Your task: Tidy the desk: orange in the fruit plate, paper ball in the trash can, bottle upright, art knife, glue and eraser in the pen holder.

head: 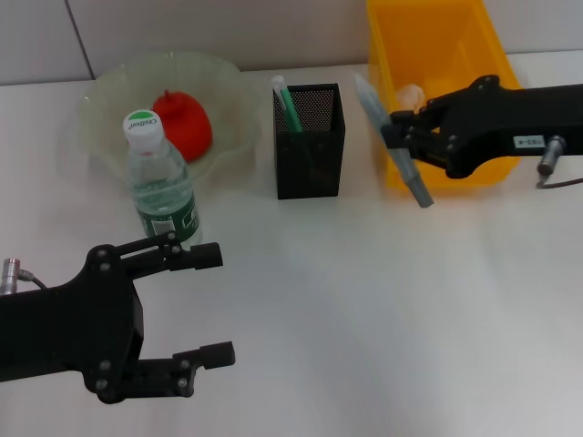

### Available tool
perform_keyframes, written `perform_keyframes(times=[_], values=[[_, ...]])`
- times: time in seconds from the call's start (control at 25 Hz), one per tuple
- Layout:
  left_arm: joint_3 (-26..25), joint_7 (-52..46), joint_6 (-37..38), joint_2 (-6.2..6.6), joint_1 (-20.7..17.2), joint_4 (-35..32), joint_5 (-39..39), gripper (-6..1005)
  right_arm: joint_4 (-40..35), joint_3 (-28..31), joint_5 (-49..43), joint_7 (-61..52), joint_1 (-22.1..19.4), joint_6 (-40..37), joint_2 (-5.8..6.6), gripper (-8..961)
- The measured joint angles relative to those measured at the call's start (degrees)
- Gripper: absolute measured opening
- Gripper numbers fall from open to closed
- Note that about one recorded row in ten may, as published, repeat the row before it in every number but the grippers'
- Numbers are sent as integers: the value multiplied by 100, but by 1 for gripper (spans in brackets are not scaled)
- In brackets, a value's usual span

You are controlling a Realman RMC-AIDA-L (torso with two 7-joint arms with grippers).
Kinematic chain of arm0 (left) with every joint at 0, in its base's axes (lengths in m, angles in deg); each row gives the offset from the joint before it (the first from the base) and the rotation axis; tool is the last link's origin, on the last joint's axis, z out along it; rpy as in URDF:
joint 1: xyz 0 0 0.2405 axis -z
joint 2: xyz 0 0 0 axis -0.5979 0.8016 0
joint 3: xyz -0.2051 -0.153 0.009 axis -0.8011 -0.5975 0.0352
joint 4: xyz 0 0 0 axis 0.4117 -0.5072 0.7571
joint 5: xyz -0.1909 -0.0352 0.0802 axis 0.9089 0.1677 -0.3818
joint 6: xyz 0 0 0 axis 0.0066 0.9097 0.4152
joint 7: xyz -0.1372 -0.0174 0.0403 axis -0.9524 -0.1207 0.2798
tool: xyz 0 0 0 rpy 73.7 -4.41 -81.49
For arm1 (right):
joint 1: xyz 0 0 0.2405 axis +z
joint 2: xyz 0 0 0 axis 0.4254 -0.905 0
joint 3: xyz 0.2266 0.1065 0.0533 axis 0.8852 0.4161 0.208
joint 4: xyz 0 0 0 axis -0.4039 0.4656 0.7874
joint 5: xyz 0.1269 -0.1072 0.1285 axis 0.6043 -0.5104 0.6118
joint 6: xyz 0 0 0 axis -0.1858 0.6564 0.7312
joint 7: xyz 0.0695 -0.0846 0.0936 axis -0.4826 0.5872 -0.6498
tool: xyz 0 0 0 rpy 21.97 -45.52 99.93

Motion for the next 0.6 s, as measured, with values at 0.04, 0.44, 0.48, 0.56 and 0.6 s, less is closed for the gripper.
perform_keyframes(times=[0.04, 0.44, 0.48, 0.56, 0.6], values=[[0, 0, 0, 0, -2, 0, 0, 801, 148, 91, 200, 254, -16, 4, -1, 113], [0, 0, 4, -8, 12, 0, 6, 801, 1667, 572, 1746, 2739, 114, 43, 0, 110], [0, 0, 6, -8, 18, 0, 7, 801, 1820, 572, 1920, 3030, 133, 41, 0, 110], [0, -8, 7, -8, 26, -2, 10, 801, 2177, 572, 2283, 3584, 197, 26, 1, 110], [0, -14, 8, -8, 28, -8, 11, 801, 2338, 573, 2406, 3759, 244, 28, 3, 110]])
